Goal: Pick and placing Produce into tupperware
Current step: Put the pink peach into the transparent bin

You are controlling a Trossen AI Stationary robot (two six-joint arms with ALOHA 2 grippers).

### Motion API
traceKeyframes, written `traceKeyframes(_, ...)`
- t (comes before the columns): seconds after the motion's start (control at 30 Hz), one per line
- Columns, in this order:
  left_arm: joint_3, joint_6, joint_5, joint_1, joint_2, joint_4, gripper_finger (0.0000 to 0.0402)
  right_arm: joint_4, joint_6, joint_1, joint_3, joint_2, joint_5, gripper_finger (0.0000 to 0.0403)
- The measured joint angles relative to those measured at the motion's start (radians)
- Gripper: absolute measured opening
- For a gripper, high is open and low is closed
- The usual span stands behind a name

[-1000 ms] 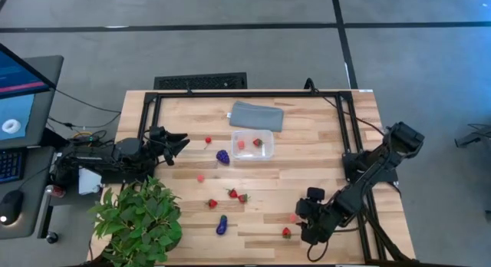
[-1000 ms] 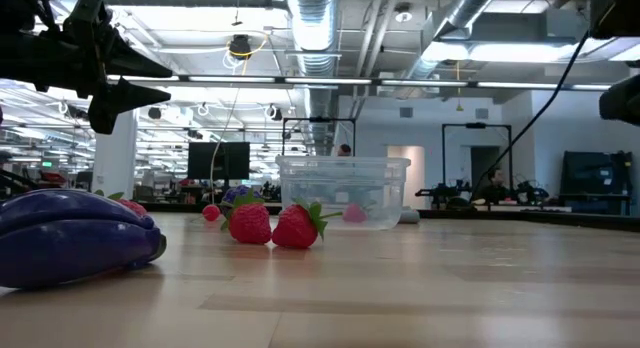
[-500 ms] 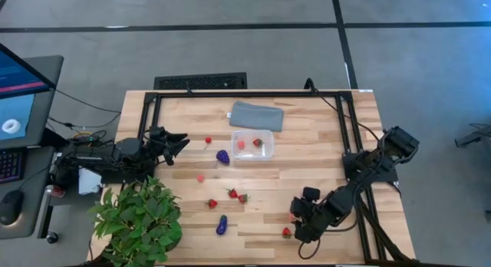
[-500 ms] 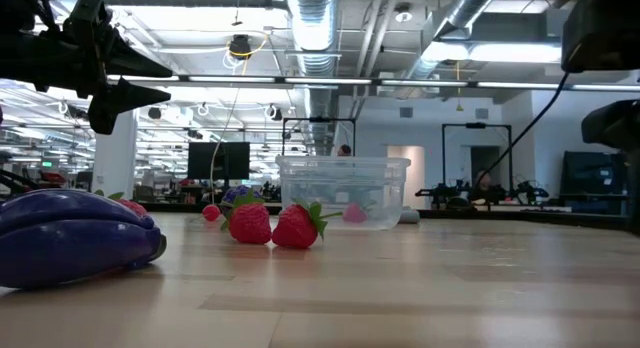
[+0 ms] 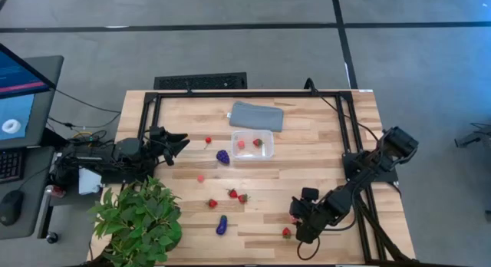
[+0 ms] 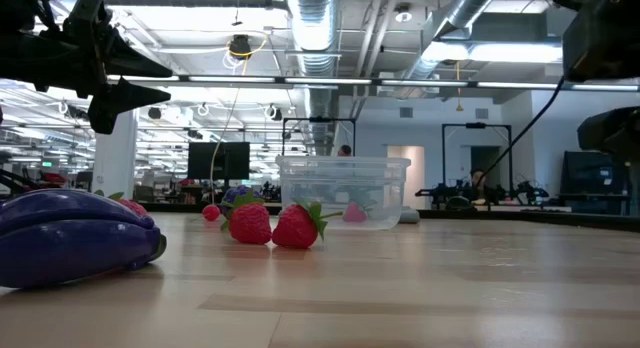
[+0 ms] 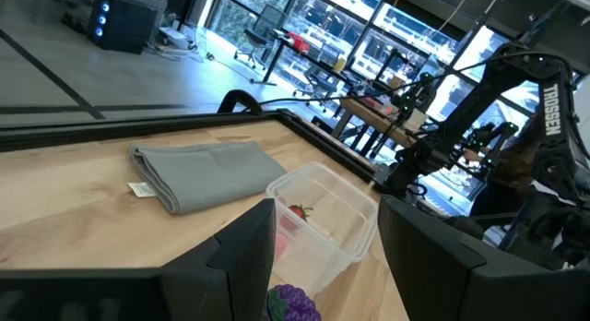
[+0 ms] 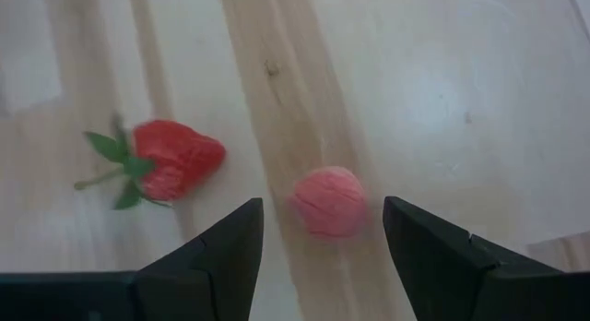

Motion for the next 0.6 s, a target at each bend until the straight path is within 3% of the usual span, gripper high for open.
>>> traceKeyframes(0.6,0.000,0.000,-0.004,0.000,0.000,0.000,0.0183,0.021,-0.002,-0.008,0.000,0.026,-0.019,0.0248)
